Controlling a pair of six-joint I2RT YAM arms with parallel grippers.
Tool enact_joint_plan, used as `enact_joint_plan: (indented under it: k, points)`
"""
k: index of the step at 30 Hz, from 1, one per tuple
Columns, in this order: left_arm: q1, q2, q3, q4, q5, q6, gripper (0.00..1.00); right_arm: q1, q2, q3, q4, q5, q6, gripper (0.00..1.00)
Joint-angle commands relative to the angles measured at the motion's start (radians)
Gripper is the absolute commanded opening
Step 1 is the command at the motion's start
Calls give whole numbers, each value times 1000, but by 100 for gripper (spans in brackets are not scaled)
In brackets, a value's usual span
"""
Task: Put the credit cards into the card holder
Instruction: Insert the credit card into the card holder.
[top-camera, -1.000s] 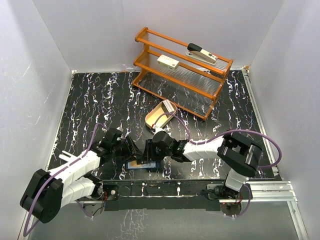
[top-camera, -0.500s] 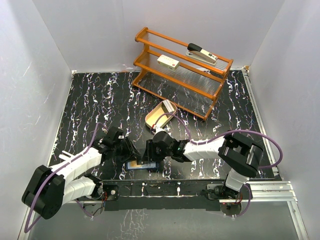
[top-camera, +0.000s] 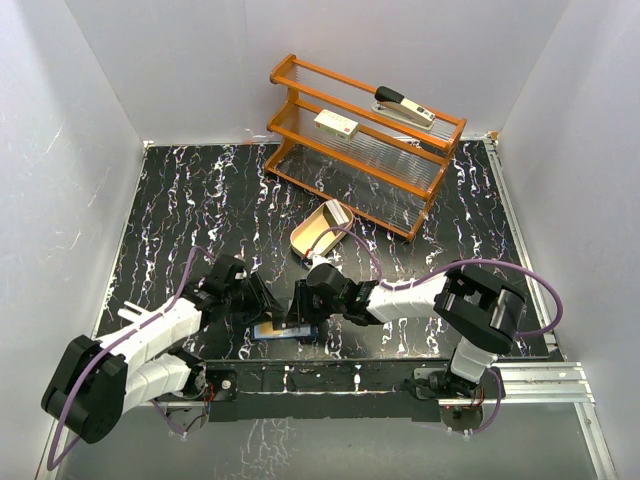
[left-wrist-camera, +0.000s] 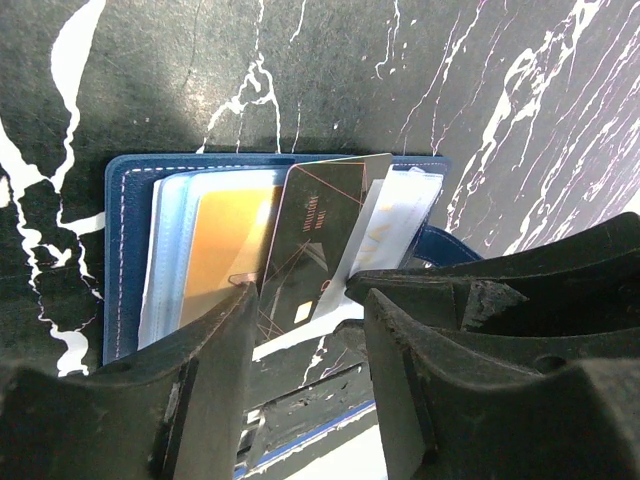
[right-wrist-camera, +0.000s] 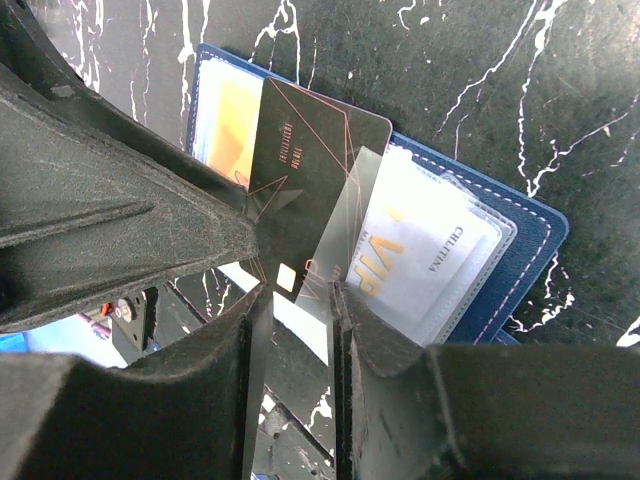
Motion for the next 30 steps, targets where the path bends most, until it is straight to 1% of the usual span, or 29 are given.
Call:
enact_joint_plan:
  k: [1,4,11,17,20,21,23,30]
  points:
    - [6,1,-41,5,6,14,47,4,34,-33,-3,2,0,27]
    - [6,-6,-61,72,69,-10,46,3,43,-43,16,2,2,26]
    - [6,-114,-49,106,129,-80,39,4,34,-61,30,0,9,26]
    - [5,-160,-146,250,183,-164,35,4,34,-71,34,2,7,26]
    - [6,-181,-168,293,193,-173,34,3,33,-79,43,-1,9,26]
    - [6,-183,-169,300,196,-172,33,4,32,-83,47,-2,11,26]
    - [6,-176,-176,322,204,-168,27,3,27,-86,51,-1,12,26]
    - [5,-162,-223,447,237,-174,20,3,24,-83,40,-1,9,26]
